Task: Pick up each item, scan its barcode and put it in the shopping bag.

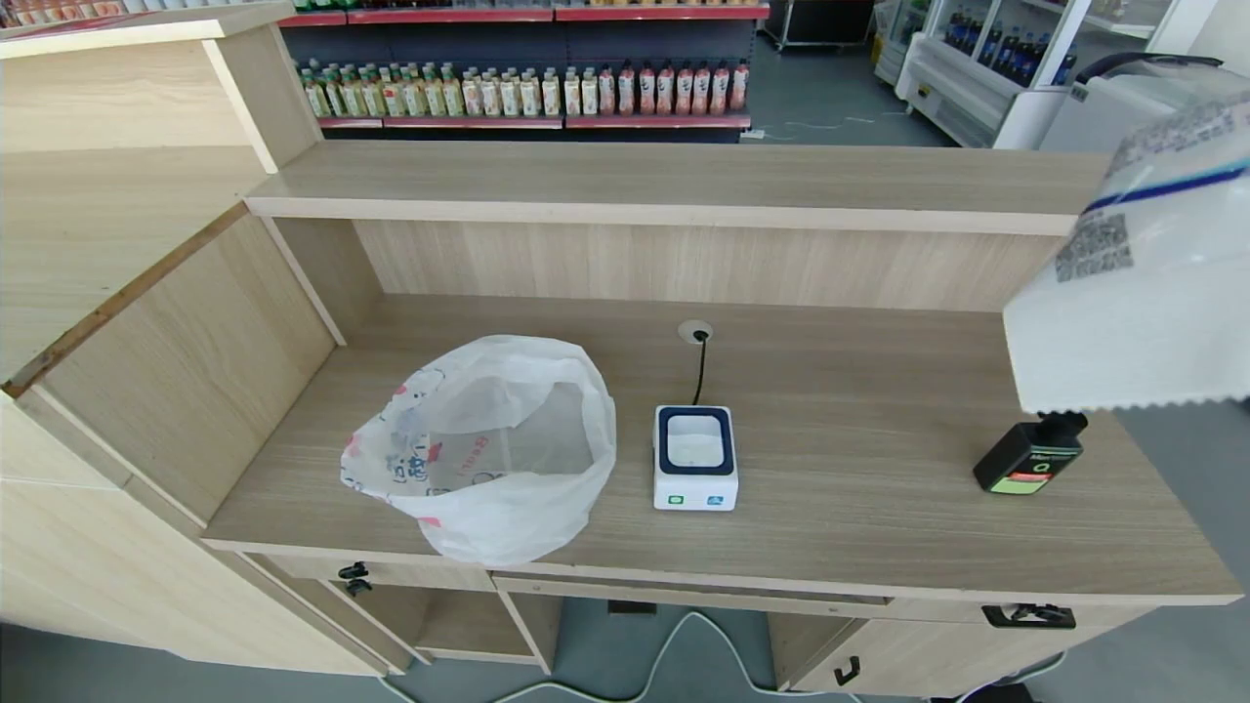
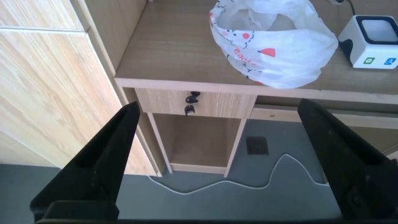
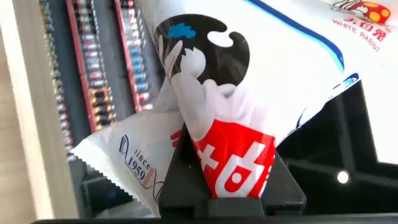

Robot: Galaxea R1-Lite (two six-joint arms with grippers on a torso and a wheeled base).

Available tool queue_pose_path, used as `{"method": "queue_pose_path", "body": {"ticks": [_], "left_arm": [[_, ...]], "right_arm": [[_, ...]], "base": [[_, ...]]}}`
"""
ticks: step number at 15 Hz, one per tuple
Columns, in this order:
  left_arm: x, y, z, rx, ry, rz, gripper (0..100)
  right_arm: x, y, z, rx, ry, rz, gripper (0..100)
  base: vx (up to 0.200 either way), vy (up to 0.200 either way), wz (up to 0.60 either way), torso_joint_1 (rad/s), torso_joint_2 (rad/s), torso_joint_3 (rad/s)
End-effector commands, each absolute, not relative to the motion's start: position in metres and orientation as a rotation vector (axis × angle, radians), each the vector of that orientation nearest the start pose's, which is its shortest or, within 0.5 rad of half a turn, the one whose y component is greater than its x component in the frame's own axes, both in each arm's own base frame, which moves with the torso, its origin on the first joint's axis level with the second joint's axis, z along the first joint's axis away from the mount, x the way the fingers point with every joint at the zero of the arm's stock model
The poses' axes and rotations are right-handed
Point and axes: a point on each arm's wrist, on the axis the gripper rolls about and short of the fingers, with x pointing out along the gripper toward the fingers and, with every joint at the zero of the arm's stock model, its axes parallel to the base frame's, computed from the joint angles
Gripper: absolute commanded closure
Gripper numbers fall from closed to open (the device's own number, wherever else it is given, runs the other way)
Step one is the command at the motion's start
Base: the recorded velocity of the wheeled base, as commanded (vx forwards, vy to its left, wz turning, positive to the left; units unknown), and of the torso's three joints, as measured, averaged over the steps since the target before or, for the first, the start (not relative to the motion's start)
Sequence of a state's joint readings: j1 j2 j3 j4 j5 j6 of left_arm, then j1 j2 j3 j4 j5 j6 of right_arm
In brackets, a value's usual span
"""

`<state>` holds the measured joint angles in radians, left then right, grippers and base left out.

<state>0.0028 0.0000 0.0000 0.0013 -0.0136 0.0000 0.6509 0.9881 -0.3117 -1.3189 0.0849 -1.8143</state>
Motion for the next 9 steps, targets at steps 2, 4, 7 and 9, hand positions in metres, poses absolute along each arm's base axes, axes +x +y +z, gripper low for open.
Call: {"method": "queue_pose_path", "body": {"ticks": [2,4,7,9], "left_arm": [[-0.023,0.0,0.075,0.0,0.002,-0.011,0],[-0.023,0.0,0.075,0.0,0.002,-0.011,0],[-0.023,0.0,0.075,0.002,0.002,-0.011,0],[-0.023,0.0,0.075,0.0,0.002,-0.011,0]], "right_arm": [[0.083,0.061,0.265,-1.094,-0.637,-0.112,100],[0.086,0.06,0.257,-0.877,-0.402,-0.06,100],[0.084,0.057,0.268,-0.637,-0.234,0.033,100],[0.089,0.056,0.275,-0.542,-0.09,0.06,100]], "base": [[0.0,0.0,0.0,0.0,0.0,0.0],[0.0,0.0,0.0,0.0,0.0,0.0],[0.0,0.0,0.0,0.0,0.0,0.0],[0.0,0.0,0.0,0.0,0.0,0.0]]}}
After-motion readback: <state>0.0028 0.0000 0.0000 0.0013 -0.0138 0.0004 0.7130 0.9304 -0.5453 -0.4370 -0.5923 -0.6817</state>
